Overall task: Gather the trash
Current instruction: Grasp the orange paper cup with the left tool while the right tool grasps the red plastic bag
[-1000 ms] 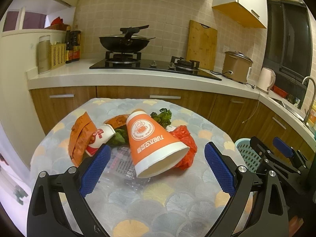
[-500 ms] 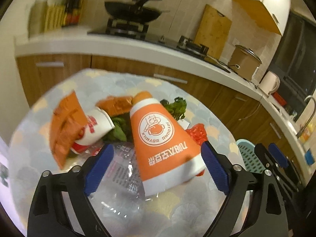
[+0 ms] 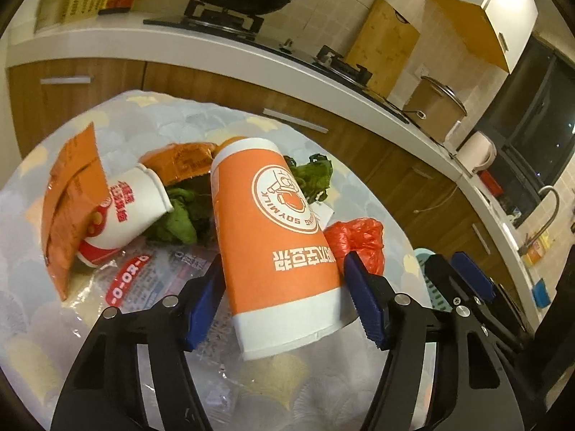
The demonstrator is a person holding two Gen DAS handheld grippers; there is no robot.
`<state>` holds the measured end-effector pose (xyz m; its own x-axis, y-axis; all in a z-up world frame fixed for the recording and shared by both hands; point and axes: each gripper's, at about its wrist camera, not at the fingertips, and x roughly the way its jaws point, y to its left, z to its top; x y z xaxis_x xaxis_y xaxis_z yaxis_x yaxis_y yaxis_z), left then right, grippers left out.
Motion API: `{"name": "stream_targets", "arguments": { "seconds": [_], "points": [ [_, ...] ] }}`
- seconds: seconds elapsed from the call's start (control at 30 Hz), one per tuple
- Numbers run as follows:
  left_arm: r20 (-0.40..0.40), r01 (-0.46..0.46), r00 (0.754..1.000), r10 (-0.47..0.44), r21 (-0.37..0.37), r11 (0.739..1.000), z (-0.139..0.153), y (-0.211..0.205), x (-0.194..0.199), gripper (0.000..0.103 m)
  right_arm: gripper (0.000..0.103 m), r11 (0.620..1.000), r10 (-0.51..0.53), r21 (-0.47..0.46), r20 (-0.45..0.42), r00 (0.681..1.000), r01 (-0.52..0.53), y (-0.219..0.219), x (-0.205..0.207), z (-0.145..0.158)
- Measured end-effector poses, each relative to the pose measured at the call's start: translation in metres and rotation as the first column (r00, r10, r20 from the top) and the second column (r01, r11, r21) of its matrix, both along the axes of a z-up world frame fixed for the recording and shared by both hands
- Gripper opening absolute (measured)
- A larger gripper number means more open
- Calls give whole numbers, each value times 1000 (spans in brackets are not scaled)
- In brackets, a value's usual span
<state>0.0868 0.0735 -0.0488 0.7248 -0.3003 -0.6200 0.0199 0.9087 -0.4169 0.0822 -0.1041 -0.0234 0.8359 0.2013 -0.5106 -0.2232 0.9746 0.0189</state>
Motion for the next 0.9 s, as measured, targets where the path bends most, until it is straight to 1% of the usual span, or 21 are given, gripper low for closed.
{"name": "stream_targets", "arguments": {
  "seconds": [0.13,0.2,0.23,0.27,0.37,0.47,0.57,0.63,0.67,0.7,0.73,0.8,0.9],
  "points": [
    [10,-1,1000,1,-11,1000,0,1,-3,62,61,998,54,11,-40,998,-54,9,9,-7],
    [16,-3,1000,3,-7,1000,1,3,-4,60,61,996,84,38,-77,993,-81,12,18,-13],
    [19,-3,1000,3,-4,1000,2,3,-5,60,61,995,88,44,-87,992,-84,13,21,-16],
    [22,-4,1000,4,0,1000,3,3,-5,59,64,995,93,52,-104,990,-88,14,26,-18],
    [36,-7,999,7,6,1000,5,4,-8,58,70,989,131,88,-149,980,-119,17,38,-26],
    [42,-13,999,12,6,1000,6,5,-8,57,71,986,143,110,-194,970,-124,20,51,-35],
    [41,-12,999,13,-3,1000,4,7,-8,56,71,978,169,162,-254,952,-130,18,64,-47],
    [43,-13,999,13,-11,1000,5,8,-11,56,71,974,183,180,-281,942,-136,17,69,-53],
    [45,-12,999,12,-10,1000,5,8,-12,56,71,973,192,183,-291,937,-142,18,70,-55],
    [48,-8,999,9,-9,1000,5,8,-14,56,59,970,207,189,-296,933,-155,19,70,-56],
    [51,-6,999,7,-10,1000,5,8,-15,56,50,968,215,192,-296,931,-163,20,70,-56],
    [57,-6,998,6,-9,1000,6,7,-17,54,47,972,200,180,-282,938,-153,17,65,-52],
    [78,5,997,-4,-12,1000,12,3,-22,53,45,975,174,177,-243,954,-132,6,53,-41]
  ]
}}
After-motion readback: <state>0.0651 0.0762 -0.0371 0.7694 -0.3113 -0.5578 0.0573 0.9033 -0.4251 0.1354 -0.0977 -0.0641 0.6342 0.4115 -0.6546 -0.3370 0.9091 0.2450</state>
